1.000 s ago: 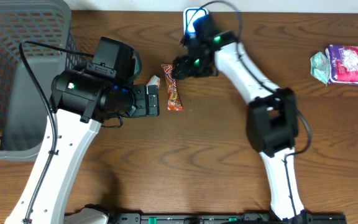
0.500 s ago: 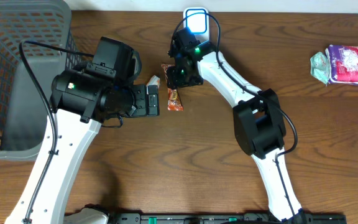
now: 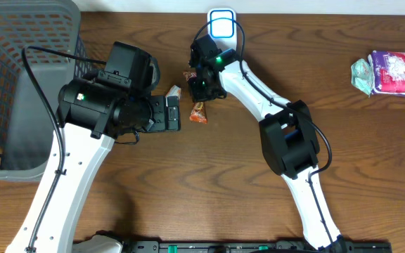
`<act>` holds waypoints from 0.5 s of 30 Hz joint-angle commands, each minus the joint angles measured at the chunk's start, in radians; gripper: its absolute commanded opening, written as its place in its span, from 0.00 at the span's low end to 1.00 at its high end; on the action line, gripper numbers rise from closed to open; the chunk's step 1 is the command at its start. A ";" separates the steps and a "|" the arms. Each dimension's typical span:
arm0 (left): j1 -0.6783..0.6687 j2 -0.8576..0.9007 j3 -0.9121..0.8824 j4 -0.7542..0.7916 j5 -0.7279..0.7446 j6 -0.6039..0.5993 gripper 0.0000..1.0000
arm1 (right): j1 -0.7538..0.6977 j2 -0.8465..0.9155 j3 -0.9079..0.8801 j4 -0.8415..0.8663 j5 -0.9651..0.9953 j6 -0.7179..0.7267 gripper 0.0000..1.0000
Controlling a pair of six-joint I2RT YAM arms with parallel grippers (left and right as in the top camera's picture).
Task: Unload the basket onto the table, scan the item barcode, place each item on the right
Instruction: 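Grasp the red wafer bar with the right gripper and lift, then pass the red wafer bar in front of the white scanner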
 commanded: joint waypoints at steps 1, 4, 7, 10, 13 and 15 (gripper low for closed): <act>0.003 -0.003 0.004 -0.003 0.005 0.006 0.98 | -0.050 -0.092 0.051 0.005 0.157 -0.003 0.01; 0.003 -0.003 0.004 -0.003 0.005 0.006 0.98 | -0.080 -0.161 0.059 0.033 0.230 -0.011 0.01; 0.003 -0.003 0.004 -0.003 0.005 0.006 0.98 | -0.106 -0.209 0.059 0.075 0.243 -0.052 0.01; 0.003 -0.003 0.004 -0.003 0.005 0.006 0.98 | -0.132 -0.235 0.059 0.125 0.280 -0.054 0.01; 0.003 -0.003 0.004 -0.003 0.005 0.006 0.98 | -0.152 -0.233 0.058 0.190 0.299 -0.054 0.01; 0.003 -0.003 0.004 -0.003 0.005 0.006 0.98 | -0.159 -0.220 0.058 0.228 0.299 -0.054 0.01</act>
